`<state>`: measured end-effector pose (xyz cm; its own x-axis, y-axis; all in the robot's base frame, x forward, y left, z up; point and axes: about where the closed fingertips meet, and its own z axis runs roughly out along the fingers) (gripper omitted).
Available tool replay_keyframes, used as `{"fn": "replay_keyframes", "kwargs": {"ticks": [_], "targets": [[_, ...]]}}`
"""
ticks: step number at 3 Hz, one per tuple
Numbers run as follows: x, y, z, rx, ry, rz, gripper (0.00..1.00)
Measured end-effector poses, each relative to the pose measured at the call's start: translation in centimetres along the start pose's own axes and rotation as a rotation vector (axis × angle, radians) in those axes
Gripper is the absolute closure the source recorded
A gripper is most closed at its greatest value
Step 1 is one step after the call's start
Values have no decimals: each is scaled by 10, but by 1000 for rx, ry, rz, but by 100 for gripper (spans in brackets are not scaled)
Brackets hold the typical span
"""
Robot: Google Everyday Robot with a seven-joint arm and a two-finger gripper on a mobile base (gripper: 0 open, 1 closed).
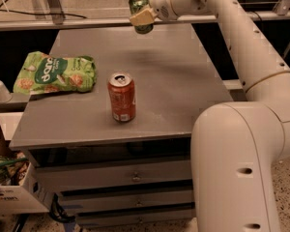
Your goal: Knock green can over
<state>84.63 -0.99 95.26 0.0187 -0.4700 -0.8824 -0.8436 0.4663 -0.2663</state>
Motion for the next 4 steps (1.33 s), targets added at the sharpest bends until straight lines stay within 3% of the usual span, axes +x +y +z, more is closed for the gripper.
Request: {"fn": "replay_keyframes", "kwargs": {"ticks": [2,3,4], "targets": [[35,-4,-29,-42,266,-127,100],[44,-2,-43,-63,352,-181,100],[44,-2,-43,-63,352,-180,100]]}}
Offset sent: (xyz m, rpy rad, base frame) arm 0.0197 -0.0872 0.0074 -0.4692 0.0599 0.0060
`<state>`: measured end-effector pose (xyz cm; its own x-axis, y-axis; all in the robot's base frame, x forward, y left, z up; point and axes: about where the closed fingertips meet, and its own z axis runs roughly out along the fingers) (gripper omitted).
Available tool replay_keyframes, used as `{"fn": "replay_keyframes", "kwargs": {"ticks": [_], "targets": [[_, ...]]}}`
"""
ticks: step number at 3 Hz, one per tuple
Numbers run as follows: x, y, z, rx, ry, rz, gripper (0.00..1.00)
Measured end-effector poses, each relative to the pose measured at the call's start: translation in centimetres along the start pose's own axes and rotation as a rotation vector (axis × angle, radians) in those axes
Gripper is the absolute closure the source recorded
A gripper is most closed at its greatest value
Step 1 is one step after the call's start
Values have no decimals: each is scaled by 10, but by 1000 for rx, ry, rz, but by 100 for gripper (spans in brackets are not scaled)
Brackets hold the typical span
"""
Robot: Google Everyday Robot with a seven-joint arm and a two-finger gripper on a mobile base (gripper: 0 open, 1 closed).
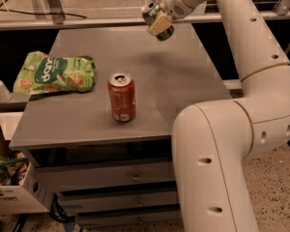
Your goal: Knock green can over
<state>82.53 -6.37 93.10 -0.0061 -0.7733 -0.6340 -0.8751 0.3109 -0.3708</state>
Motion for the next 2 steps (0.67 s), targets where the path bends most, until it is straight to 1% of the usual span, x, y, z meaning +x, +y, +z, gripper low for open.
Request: {"fn": "replay_keyframes", "kwargs": {"ticks": [1,2], "targets": [[0,-3,6,15,43,1,100],[5,0,-1,16,118,9,100]]}}
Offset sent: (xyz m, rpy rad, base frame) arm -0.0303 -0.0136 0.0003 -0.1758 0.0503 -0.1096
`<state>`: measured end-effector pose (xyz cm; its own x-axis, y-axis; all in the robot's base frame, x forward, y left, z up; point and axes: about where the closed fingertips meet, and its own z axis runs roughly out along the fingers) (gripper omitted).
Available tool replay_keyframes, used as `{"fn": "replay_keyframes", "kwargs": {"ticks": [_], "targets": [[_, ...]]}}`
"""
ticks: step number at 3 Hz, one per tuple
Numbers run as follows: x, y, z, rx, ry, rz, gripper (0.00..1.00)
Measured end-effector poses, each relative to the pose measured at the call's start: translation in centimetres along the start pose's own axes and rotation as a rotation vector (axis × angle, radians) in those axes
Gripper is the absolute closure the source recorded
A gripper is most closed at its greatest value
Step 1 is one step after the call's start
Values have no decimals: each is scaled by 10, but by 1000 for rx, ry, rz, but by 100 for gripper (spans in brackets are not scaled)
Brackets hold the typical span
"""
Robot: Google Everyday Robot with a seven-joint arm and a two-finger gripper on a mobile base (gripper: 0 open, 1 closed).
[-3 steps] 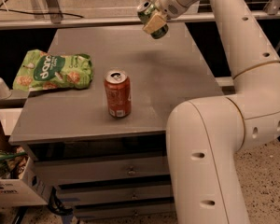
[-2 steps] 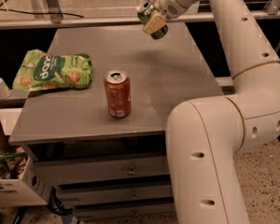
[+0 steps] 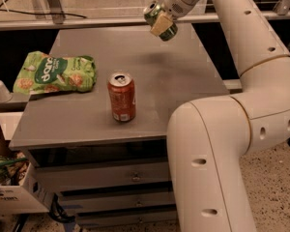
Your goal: Knock green can over
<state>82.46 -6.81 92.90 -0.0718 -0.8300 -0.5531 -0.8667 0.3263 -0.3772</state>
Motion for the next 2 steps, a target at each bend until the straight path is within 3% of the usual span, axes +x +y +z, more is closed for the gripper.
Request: {"fn": "replay_keyframes", "kwargs": {"ticks": [2], "targets": [[30,25,-9,-80,164,24,100]]}}
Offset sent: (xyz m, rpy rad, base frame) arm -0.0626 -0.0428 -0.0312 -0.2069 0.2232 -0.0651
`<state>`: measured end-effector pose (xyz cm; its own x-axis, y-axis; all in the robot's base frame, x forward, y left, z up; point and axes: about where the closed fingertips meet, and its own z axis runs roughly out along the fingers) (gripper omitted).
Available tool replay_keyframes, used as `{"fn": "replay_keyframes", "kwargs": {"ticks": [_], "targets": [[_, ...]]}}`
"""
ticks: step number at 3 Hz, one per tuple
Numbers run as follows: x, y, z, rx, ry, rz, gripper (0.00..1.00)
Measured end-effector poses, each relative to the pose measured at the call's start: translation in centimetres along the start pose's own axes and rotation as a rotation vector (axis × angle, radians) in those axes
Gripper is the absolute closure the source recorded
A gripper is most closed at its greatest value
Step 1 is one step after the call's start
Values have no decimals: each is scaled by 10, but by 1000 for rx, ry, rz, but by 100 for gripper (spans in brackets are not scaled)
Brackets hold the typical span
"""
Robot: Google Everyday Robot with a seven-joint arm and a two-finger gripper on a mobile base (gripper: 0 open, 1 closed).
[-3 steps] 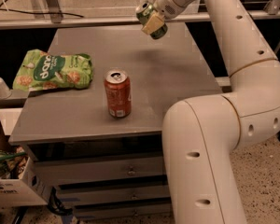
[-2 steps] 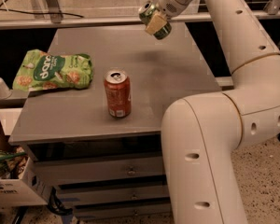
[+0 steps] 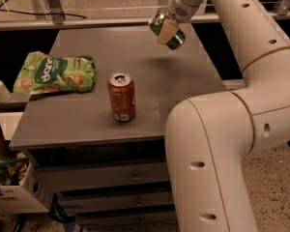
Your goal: Knock green can over
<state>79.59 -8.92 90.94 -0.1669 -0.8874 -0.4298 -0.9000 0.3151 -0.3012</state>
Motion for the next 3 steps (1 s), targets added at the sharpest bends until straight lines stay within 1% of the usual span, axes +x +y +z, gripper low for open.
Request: {"fn": "replay_keyframes", "kwargs": {"ticks": [1,2,3], "targets": [[29,11,6,-48,79,32,100],[55,20,11,-83,154,56,100],[74,28,17,-114,203,73,100]]}}
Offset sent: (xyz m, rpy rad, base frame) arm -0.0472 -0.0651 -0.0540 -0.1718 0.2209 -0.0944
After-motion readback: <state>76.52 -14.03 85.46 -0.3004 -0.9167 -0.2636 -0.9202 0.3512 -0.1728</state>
